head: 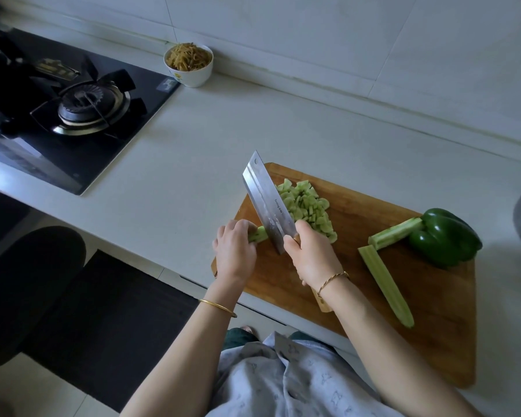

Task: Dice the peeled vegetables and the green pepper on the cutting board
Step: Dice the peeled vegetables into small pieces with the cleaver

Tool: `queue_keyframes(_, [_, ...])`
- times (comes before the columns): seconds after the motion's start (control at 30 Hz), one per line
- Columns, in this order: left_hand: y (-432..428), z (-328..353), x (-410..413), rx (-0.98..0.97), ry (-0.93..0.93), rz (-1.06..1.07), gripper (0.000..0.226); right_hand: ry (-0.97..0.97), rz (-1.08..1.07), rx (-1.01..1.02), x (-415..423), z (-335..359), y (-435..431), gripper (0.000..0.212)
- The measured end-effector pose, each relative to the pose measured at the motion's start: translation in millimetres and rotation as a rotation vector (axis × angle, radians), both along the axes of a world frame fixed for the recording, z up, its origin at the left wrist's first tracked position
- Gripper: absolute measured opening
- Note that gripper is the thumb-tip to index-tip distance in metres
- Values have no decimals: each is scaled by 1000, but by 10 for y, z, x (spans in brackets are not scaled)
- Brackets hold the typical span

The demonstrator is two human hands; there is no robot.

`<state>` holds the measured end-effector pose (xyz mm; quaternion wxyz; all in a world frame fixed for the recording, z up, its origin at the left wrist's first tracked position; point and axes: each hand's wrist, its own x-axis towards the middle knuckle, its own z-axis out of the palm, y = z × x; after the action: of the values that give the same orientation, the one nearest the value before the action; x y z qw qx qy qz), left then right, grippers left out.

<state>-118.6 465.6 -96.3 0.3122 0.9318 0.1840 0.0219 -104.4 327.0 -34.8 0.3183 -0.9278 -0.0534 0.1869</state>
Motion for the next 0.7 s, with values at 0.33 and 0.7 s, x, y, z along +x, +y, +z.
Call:
queue_keyframes(0.33, [-2, 0, 11, -15, -8, 2, 25, -28, 52, -82, 26, 30, 44, 17])
queue_keyframes(0.7, [-10, -3, 45, 1, -19, -2, 25, -9, 17, -70, 72, -83, 80, 17])
